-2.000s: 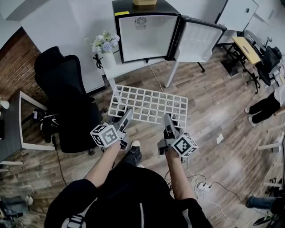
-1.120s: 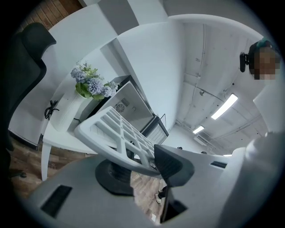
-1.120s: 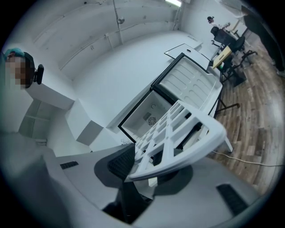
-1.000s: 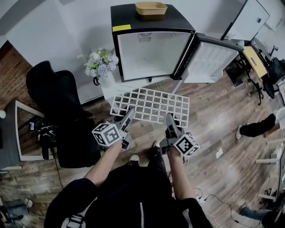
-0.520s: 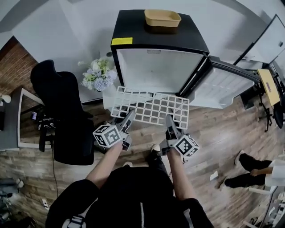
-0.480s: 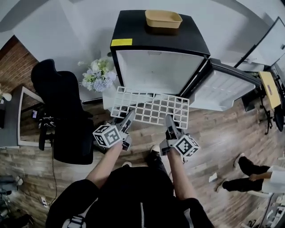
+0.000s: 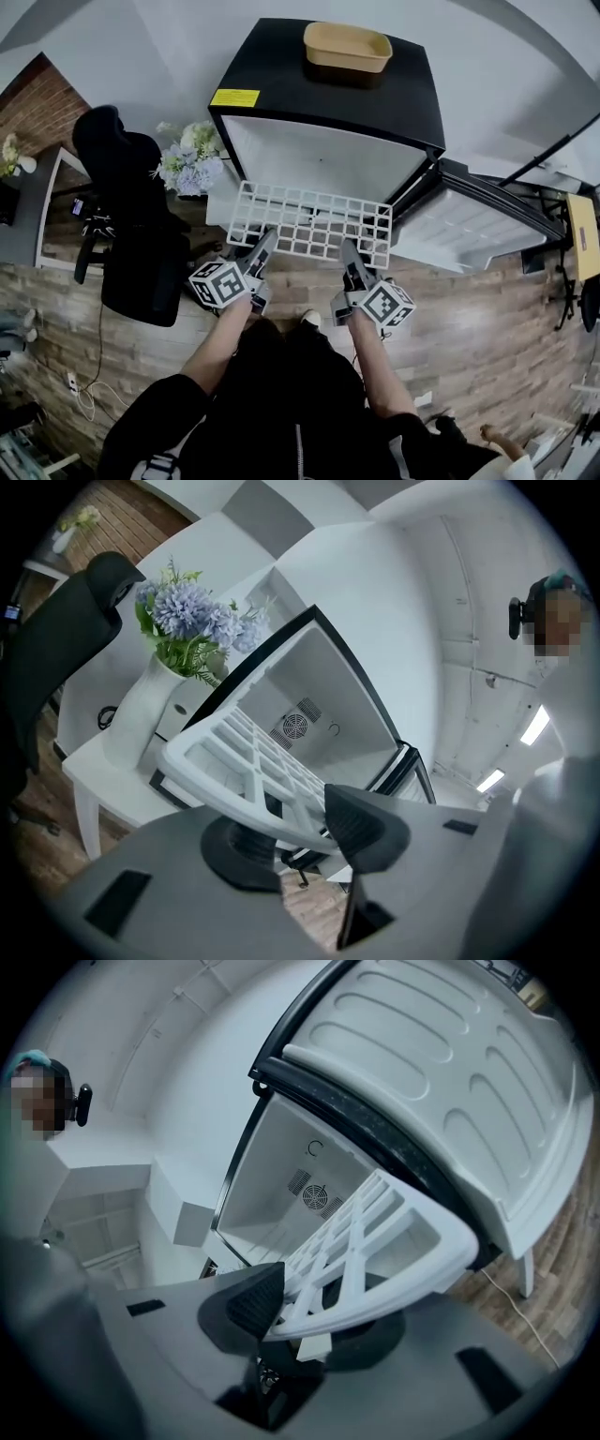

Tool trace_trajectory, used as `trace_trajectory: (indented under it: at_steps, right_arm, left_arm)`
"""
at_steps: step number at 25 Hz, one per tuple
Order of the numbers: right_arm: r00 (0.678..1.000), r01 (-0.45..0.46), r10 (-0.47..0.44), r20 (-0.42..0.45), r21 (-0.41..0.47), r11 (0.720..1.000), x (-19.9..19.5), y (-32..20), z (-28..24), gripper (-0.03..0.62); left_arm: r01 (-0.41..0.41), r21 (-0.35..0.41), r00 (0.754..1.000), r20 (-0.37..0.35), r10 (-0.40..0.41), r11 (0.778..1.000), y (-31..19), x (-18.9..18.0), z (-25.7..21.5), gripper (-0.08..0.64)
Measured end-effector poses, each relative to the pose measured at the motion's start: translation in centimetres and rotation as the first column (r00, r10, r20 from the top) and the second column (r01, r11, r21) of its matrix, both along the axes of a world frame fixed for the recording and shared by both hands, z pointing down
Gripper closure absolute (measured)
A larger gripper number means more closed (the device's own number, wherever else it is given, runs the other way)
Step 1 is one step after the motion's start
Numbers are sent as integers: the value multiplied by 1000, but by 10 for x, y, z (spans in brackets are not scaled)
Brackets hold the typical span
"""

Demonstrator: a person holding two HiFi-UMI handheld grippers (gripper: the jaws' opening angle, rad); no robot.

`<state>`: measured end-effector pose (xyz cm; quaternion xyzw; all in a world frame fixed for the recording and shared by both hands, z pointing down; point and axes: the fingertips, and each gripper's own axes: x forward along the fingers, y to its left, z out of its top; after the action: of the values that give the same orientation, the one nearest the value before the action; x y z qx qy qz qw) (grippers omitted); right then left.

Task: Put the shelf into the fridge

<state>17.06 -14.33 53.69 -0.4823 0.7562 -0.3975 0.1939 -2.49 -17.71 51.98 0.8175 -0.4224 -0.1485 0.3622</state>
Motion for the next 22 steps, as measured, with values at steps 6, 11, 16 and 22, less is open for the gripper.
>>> trace_trajectory:
  at_steps: [6, 11, 16, 22]
  right_arm:
    - [999, 34, -34, 26, -23, 999, 0, -7, 11, 463]
    - [998, 45, -44, 36, -24, 999, 1, -16, 16, 465]
    - [999, 46, -45, 30, -44, 998, 0, -17, 21, 465]
    - [999, 38, -37, 18, -62, 997, 3, -27, 30, 465]
  left_arm:
    - [32, -15, 999, 14, -32, 999, -5, 0, 8, 401]
    - [28, -22, 999, 17, -28, 999, -12, 1, 13, 400]
    - [13, -32, 1000, 23, -13, 999, -14, 1, 18, 400]
    - [-1, -52, 1000, 15, 2, 999, -27, 4, 30, 402]
